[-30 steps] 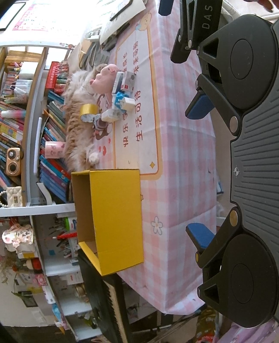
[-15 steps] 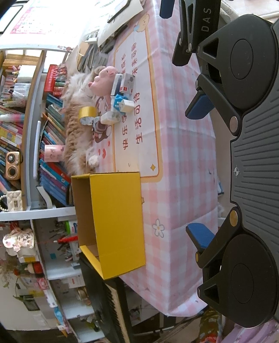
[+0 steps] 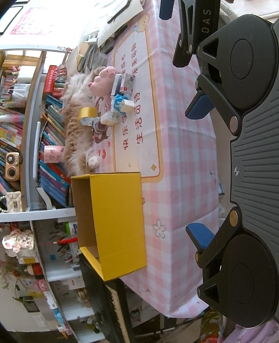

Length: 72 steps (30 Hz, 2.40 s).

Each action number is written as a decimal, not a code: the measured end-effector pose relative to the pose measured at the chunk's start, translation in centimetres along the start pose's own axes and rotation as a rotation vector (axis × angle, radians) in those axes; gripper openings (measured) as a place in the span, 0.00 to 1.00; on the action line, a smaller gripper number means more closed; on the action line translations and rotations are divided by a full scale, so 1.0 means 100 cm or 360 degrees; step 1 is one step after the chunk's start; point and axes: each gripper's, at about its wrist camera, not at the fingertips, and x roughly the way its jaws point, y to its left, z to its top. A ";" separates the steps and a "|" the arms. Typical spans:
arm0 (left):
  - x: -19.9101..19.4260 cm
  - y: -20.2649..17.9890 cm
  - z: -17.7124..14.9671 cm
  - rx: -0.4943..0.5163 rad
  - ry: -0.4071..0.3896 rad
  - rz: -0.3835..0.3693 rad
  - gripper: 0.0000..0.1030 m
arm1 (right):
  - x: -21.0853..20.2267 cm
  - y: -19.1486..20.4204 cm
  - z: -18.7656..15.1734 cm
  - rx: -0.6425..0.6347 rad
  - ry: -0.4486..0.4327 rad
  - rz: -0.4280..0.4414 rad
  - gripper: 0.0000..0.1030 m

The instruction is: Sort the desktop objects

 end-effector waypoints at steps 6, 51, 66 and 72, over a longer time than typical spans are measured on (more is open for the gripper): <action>0.002 0.001 0.002 -0.0017 0.0007 -0.0003 1.00 | 0.003 0.002 0.002 0.0004 0.0018 -0.0004 1.00; 0.116 -0.068 0.084 -0.0025 0.0128 0.0089 1.00 | 0.119 -0.086 0.082 -0.0007 0.0163 0.0055 1.00; 0.148 -0.087 0.104 -0.0143 0.0248 0.0245 1.00 | 0.177 -0.111 0.107 -0.0083 0.0316 0.0274 0.97; 0.156 -0.100 0.110 -0.0145 0.0265 0.0289 1.00 | 0.196 -0.119 0.115 -0.0117 0.0350 0.0371 0.87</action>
